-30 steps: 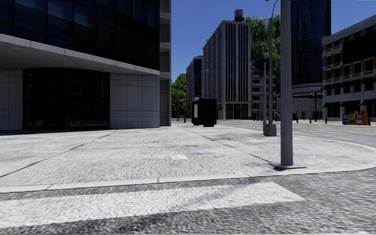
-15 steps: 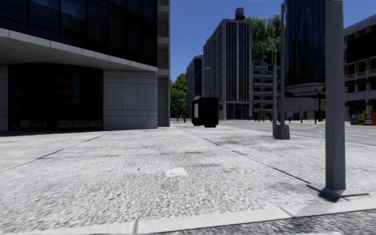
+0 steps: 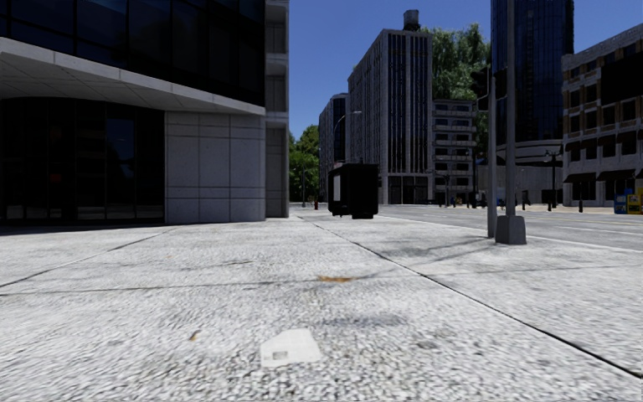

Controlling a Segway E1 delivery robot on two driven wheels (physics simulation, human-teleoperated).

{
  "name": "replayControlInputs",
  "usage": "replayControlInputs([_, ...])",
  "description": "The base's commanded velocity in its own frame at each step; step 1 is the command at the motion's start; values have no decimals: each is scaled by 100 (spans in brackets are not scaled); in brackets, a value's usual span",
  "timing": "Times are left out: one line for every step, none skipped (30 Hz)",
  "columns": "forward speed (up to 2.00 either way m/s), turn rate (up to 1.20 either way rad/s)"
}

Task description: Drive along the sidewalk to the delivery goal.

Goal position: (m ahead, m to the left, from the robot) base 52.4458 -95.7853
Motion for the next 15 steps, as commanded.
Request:
replayControlInputs([149,0])
replayControlInputs([147,0])
replayControlInputs([146,0])
replayControlInputs([145,0])
replayControlInputs([145,0])
replayControlInputs([145,0])
replayControlInputs([145,0])
replayControlInputs([145,0])
replayControlInputs([145,0])
replayControlInputs([145,0])
replayControlInputs([145,0])
replayControlInputs([145,0])
replayControlInputs([145,0])
replayControlInputs([145,0])
replayControlInputs([145,0])
